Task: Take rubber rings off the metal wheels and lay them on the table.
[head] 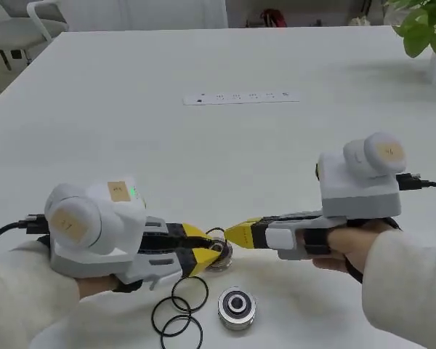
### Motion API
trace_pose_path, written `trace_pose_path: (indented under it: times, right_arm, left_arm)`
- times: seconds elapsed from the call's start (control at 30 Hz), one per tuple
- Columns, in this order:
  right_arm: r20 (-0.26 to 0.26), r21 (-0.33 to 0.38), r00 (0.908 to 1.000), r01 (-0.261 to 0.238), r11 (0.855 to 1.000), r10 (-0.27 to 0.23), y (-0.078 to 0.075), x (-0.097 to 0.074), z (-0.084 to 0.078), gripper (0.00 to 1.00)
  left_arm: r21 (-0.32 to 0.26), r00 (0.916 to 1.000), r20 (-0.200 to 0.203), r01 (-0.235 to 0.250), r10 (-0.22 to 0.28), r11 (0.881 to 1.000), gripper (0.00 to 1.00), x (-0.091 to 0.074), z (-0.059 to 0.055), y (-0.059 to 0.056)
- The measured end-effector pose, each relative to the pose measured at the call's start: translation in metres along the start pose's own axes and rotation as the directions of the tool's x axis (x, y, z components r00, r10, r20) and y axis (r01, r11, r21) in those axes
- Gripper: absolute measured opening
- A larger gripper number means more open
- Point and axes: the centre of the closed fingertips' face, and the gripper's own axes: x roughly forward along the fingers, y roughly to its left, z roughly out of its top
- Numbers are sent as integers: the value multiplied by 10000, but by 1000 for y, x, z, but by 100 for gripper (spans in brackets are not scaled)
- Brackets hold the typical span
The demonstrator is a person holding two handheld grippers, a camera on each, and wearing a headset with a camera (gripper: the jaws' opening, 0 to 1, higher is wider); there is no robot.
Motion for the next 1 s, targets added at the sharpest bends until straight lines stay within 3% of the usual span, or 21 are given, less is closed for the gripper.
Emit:
trace_pose_path:
  times: [0.17, 0.3, 0.57, 0.7, 1.0]
  right_arm:
    - [-133, -24, 9999, 63, 10000, -63, -2, 1, -2, 0]
    - [-175, -83, 9998, 20, 10000, -22, -2, 1, -2, 0]
    - [-133, -122, 9998, -114, 9999, 113, 2, 2, 3, 0]
    - [-140, -208, 9993, -351, 9992, 348, 10, 3, 5, 0]
    - [-818, -719, 9913, -1086, 9915, 1027, 35, 14, -5, 0]
  left_arm:
    - [445, 10000, -21, 71, -71, 9990, 14, -2, 3, -2]
    - [392, 9999, 50, 122, -124, 9992, 17, -5, 6, -2]
    - [336, 9982, 583, 101, -121, 9994, 30, -21, 25, 3]
    - [378, 9976, 690, 75, -101, 9993, 35, -33, 33, 6]
    - [473, 9963, 768, -410, 373, 9980, 55, -66, 42, 15]
